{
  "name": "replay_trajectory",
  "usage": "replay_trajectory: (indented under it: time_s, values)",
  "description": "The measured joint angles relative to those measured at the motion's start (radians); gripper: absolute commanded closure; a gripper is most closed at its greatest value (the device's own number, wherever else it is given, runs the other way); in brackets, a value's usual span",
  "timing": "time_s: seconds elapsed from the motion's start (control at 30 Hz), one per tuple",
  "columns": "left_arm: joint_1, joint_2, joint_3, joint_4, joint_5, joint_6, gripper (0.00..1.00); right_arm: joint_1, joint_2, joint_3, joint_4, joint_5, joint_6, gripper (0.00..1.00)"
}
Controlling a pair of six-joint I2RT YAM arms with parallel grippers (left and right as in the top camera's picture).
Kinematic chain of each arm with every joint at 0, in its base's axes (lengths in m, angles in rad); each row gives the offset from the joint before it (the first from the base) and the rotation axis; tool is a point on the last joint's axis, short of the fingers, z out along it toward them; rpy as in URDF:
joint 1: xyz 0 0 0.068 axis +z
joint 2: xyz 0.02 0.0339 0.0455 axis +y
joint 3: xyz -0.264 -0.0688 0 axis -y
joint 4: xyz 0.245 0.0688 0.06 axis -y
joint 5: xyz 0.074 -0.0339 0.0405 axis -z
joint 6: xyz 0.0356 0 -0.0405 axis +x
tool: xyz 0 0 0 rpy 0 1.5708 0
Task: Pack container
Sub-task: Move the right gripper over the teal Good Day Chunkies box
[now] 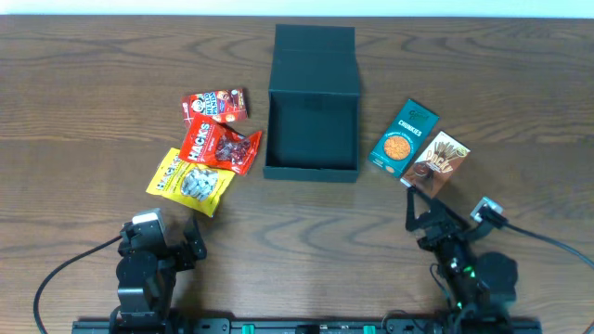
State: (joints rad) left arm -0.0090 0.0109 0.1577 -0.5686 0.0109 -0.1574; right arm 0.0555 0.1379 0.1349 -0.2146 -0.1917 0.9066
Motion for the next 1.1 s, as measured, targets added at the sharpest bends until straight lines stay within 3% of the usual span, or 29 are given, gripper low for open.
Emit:
replay_trajectory:
  time_s: [0.17,0.27,0.47,0.6,0.83,1.1]
  values:
    - [0.0,0.0,0.0,0.0,0.0,0.0,0.05,0.0,0.196,0.119,0.033,0.075,-0.06,0.02]
    - [0.0,0.0,0.0,0.0,0.0,0.0,0.05,0.0,0.349,0.25,0.04,0.105,-0.129,0.08]
    - [0.0,0.0,0.0,0.001,0.0,0.0,0.05,0.0,0.69,0.5,0.047,0.129,-0.246,0.07]
    - [0.0,-0.001,0.0,0.0,0.0,0.0,0.05,0.0,0.931,0.659,0.035,0.124,-0.301,0.13]
    - [0.0,-0.001,0.0,0.0,0.0,0.0,0.05,0.0,1.31,0.964,-0.174,0.113,-0.333,0.18]
    - [0.0,-0.001,0.0,0.0,0.0,0.0,0.05,0.0,1.566,1.15,-0.371,0.099,-0.25,0.15]
